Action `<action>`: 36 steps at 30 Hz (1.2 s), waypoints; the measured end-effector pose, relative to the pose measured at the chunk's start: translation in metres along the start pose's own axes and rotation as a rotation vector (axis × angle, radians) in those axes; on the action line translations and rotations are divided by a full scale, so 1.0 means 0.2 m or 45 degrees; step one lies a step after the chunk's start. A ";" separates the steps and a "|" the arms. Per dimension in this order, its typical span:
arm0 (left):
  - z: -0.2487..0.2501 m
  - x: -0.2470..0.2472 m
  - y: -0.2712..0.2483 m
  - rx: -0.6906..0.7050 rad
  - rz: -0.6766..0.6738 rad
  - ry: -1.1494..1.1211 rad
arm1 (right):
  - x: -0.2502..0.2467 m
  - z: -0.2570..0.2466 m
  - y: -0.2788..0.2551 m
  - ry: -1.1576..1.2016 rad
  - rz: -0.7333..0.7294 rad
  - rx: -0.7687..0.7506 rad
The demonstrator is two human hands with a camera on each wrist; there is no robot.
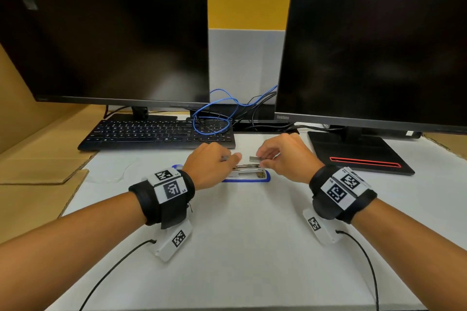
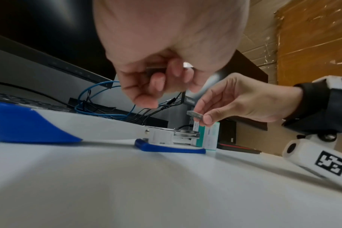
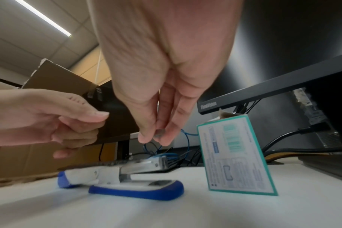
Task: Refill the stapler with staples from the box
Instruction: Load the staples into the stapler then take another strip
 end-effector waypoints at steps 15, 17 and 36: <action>0.03 0.10 0.12 0.151 -0.110 0.282 | 0.11 -0.04 0.09 -0.154 -0.140 0.054; 0.03 0.10 0.13 0.154 -0.120 0.280 | 0.11 -0.03 0.10 -0.151 -0.142 0.059; -0.01 0.12 0.15 0.101 -0.181 0.292 | 0.06 -0.05 0.09 -0.198 -0.153 -0.018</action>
Point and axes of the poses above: each hand's wrist, its own y-axis towards the middle knuckle, its own x-axis out of the palm, z = x × y, the point moved 2 cm from there along y, towards the middle knuckle, and after that the axes turned 13 degrees about z, right-handed, at the moved point
